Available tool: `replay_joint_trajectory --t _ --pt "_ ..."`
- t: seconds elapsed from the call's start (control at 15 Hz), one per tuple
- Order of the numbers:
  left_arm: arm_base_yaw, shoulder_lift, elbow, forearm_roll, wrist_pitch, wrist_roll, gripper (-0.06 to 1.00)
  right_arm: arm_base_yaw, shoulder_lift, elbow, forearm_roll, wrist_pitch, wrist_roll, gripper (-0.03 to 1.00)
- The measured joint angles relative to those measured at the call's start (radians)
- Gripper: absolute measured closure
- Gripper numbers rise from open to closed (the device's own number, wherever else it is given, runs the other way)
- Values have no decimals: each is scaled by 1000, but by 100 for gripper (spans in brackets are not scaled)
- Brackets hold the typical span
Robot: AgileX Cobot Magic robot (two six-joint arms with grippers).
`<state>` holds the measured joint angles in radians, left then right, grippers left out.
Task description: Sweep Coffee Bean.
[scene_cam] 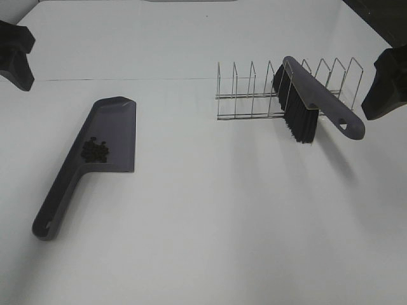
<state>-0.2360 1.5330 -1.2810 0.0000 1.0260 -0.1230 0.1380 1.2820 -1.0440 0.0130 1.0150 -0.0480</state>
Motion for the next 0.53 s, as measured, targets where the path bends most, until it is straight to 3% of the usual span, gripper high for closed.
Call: replay_joint_trajectory --t 0.4,0.53 --pt "0 -198 183 0 6 0 25 0 -158 7 0 63 -67 18" --pt "0 -346 329 0 -24 -3 25 0 -266 96 0 70 -72 18"
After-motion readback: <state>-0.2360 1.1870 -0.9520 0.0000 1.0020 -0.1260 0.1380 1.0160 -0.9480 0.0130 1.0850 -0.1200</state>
